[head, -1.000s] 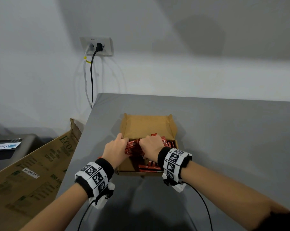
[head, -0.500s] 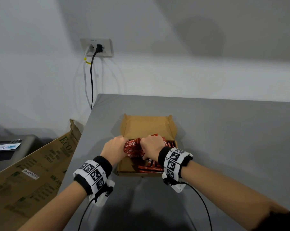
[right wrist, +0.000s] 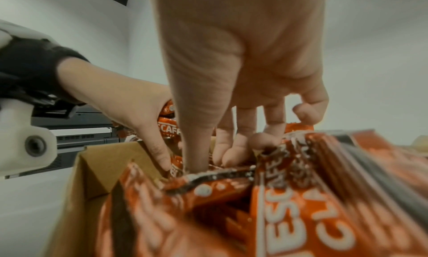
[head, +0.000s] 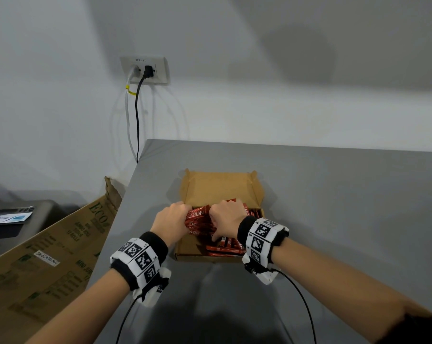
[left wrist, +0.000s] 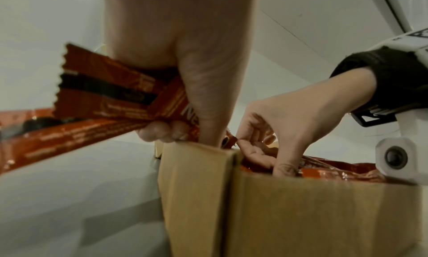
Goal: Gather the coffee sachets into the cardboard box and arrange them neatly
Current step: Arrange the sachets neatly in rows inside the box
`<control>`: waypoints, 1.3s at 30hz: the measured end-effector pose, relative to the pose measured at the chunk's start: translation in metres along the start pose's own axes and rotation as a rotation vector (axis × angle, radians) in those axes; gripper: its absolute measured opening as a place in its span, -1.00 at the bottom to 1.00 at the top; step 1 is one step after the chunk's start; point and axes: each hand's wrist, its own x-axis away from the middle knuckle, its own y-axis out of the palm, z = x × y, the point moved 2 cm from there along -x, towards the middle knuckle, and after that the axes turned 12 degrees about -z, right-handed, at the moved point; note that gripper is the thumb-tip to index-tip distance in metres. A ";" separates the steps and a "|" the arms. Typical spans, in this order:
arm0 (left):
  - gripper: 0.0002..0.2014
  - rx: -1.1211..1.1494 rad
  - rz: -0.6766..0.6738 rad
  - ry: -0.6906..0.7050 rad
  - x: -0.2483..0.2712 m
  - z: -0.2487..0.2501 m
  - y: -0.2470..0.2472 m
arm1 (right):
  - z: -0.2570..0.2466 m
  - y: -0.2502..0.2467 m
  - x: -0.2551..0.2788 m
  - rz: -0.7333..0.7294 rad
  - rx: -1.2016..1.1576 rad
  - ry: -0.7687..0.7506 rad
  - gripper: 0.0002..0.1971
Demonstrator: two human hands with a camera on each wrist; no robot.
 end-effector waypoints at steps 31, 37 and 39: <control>-0.77 0.006 -0.014 0.008 0.000 0.001 -0.001 | -0.004 0.002 0.003 0.061 -0.028 -0.047 -0.79; -0.88 -0.083 0.000 -0.015 -0.001 0.000 0.002 | -0.006 0.001 0.000 0.062 -0.051 -0.011 -0.80; -0.88 -0.076 -0.023 -0.024 -0.001 -0.001 0.002 | -0.007 0.001 0.000 0.050 -0.052 -0.004 -0.80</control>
